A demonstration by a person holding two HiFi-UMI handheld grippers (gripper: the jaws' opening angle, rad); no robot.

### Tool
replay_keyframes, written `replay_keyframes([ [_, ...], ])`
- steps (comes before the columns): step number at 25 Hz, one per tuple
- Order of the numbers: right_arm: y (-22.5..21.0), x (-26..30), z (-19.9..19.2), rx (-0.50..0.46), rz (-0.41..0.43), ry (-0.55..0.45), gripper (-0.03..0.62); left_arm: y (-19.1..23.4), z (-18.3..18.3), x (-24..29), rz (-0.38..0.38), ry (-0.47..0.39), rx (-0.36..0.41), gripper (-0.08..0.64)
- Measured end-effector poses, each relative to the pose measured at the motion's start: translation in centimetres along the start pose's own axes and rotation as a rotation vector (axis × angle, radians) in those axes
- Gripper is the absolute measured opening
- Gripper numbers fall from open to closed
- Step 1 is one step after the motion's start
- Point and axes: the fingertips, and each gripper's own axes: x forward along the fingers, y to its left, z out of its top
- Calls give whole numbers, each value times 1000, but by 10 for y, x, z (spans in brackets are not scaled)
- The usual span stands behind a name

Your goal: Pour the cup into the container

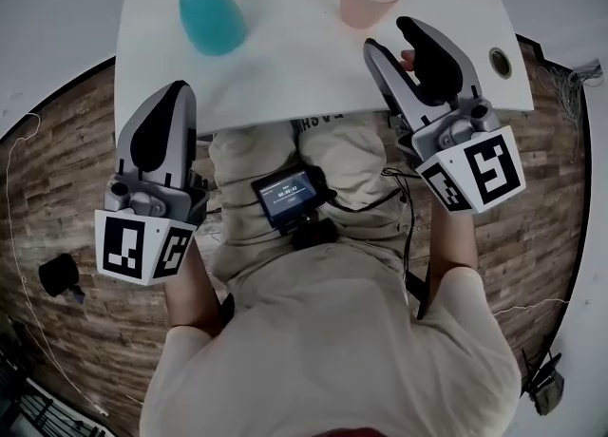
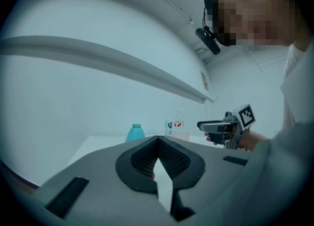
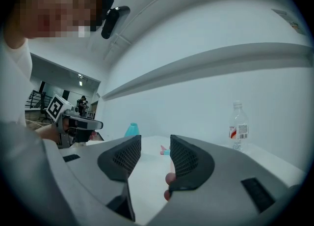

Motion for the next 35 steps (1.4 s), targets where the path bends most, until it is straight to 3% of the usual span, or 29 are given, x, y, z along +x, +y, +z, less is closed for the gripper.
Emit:
replay_keyframes([
  [7, 1, 6, -33, 13, 18, 42, 190, 10, -32, 3, 11, 52, -19, 11],
  [13, 4, -17, -57, 89, -3, 59, 190, 0, -49, -6, 7, 83, -28, 10],
  [26, 101, -136, -1, 35, 6, 26, 190, -91, -13, -132, -38, 28, -1, 11],
  [35, 111, -137, -26, 43, 18, 60, 187, -95, -30, -136, -49, 44, -8, 11],
])
